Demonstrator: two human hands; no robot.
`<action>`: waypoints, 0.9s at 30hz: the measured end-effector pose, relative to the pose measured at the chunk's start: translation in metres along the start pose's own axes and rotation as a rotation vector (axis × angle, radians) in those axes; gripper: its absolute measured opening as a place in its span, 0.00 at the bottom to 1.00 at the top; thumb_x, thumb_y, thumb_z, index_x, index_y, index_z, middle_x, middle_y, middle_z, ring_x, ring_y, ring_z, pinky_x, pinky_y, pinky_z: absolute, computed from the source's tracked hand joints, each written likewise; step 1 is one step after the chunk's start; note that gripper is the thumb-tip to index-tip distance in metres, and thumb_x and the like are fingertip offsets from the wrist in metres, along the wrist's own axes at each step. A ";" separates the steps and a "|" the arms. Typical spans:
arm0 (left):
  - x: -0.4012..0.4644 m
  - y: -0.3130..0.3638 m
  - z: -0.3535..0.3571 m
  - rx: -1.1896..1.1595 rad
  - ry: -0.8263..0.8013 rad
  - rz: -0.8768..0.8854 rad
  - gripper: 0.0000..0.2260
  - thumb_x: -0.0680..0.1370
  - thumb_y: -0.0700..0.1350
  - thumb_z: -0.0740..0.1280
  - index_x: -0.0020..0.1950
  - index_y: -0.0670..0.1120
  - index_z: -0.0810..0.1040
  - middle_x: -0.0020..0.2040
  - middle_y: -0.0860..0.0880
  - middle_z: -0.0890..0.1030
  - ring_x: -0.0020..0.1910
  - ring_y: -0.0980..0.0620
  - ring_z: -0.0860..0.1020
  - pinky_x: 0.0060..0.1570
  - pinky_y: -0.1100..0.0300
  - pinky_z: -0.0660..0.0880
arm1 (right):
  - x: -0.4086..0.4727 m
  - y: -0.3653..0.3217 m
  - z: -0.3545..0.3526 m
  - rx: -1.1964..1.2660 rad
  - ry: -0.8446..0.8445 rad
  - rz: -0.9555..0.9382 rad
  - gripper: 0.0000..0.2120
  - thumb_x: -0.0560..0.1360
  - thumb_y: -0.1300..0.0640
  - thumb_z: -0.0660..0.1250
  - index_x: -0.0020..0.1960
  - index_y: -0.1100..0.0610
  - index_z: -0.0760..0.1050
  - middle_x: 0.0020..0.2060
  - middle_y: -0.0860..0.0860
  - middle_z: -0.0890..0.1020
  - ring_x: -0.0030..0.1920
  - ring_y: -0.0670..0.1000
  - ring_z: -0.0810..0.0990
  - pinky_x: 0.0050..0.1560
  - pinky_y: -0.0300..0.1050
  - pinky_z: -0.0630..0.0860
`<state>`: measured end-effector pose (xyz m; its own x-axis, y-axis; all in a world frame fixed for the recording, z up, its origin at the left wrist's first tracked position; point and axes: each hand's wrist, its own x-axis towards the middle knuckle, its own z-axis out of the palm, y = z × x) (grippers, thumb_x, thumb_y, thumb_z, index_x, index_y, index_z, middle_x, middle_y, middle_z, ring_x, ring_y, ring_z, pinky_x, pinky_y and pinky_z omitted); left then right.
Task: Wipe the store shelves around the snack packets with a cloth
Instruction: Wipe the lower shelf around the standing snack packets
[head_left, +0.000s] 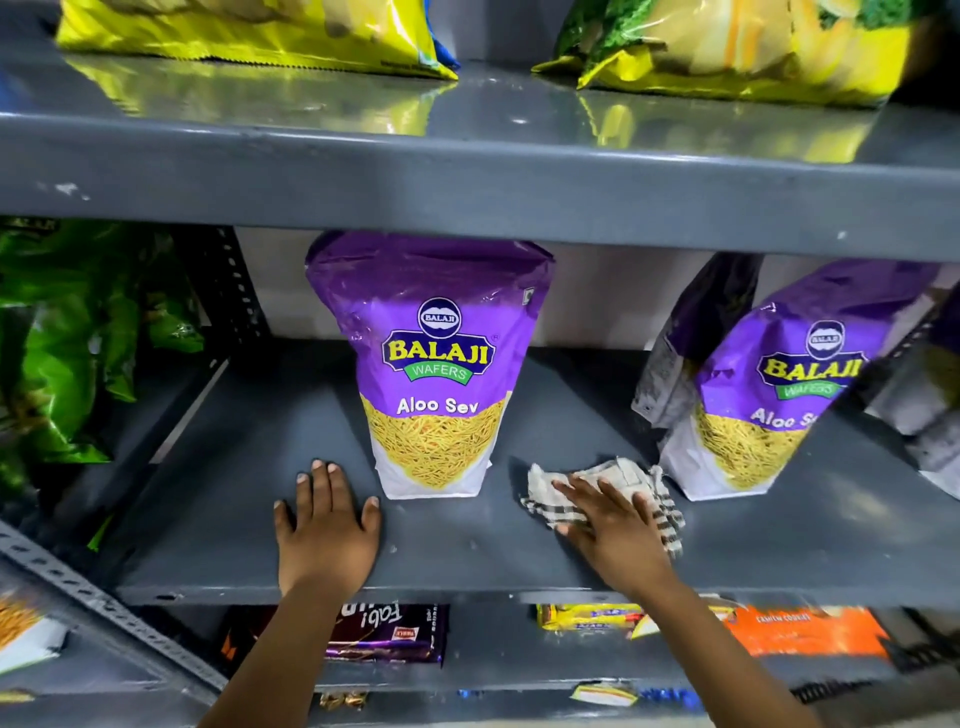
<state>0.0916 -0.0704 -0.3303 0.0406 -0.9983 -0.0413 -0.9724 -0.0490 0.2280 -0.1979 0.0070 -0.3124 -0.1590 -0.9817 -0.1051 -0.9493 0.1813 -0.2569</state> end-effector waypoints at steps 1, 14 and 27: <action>0.000 0.001 -0.001 0.000 -0.010 -0.001 0.29 0.80 0.57 0.45 0.76 0.43 0.43 0.78 0.46 0.45 0.77 0.47 0.44 0.74 0.45 0.45 | -0.002 0.002 -0.009 0.073 0.033 0.006 0.23 0.77 0.47 0.59 0.70 0.45 0.60 0.71 0.50 0.68 0.72 0.52 0.63 0.72 0.51 0.56; 0.002 -0.004 0.005 0.013 0.021 0.003 0.30 0.79 0.58 0.45 0.76 0.44 0.43 0.78 0.47 0.45 0.77 0.48 0.44 0.74 0.46 0.45 | 0.142 -0.009 -0.005 0.058 -0.095 0.040 0.22 0.79 0.48 0.52 0.72 0.48 0.59 0.76 0.51 0.57 0.76 0.56 0.52 0.75 0.61 0.52; -0.001 0.001 -0.006 0.008 -0.042 0.021 0.29 0.80 0.56 0.45 0.76 0.42 0.43 0.78 0.45 0.44 0.77 0.46 0.43 0.74 0.43 0.43 | 0.009 -0.051 -0.014 0.075 0.029 0.287 0.23 0.73 0.46 0.62 0.61 0.59 0.64 0.62 0.59 0.69 0.62 0.63 0.70 0.59 0.56 0.71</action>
<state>0.0919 -0.0696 -0.3238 0.0109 -0.9969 -0.0773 -0.9748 -0.0279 0.2215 -0.1550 -0.0117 -0.2870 -0.4266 -0.8909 -0.1561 -0.8420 0.4542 -0.2912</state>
